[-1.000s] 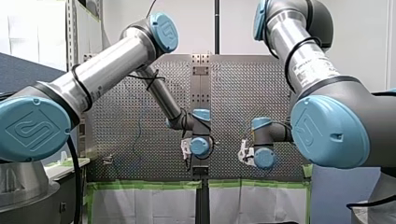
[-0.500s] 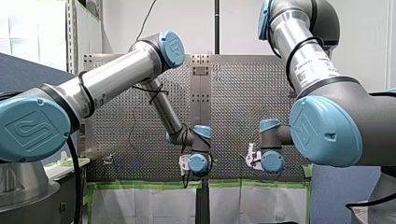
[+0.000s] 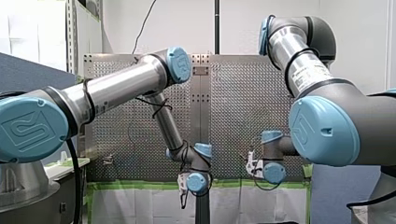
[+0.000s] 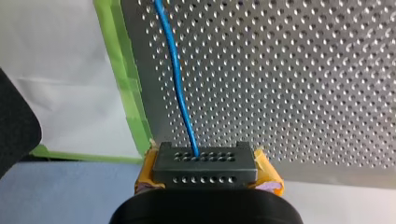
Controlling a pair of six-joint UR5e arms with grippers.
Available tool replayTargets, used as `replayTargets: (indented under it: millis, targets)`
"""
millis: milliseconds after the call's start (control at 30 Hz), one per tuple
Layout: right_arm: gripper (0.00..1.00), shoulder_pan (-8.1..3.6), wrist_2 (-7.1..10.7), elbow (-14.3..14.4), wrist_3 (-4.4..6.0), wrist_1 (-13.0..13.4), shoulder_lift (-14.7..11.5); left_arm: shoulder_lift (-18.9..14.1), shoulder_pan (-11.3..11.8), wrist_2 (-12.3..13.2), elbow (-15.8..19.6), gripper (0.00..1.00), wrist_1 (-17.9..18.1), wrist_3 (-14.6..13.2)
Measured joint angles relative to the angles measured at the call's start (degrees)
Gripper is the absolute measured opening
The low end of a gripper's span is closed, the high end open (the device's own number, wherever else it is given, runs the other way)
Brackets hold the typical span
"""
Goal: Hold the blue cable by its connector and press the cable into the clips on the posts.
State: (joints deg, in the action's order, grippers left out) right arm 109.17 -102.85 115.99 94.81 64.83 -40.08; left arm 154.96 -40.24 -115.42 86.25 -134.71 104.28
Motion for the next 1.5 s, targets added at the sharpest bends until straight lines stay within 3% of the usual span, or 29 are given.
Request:
replayTargets:
  millis: [167, 433, 833, 967, 1267, 1500]
  targets:
    - [0.0, -0.73, 2.3, -0.2, -0.22, 2.3, 1.3, 1.0, -0.5, -2.1, -0.5, 0.0, 0.3, -0.2]
    - [0.0, -2.38, 6.26, 1.3, -1.62, 5.7, 1.5, 1.1, -1.8, -5.6, -1.7, 0.0, 0.6, -0.5]
    - [0.0, -5.14, 12.06, 2.8, -1.44, 7.2, 1.5, 1.1, -5.1, -11.2, -6.2, 0.0, -0.1, -0.5]
    - [0.0, -5.66, 13.98, 2.8, -0.84, 8.0, 1.5, 1.1, -6.1, -13.2, -7.1, 0.0, -0.2, -0.5]
    - [0.0, -7.36, 18.13, 2.1, 2.61, 9.6, 1.5, 1.1, -7.6, -14.0, -8.8, 0.0, -1.5, -0.6]
    - [0.0, -8.3, 21.38, 1.8, 3.21, 9.9, 1.6, 1.1, -8.2, -13.8, -10.3, 0.0, -2.3, -1.3]
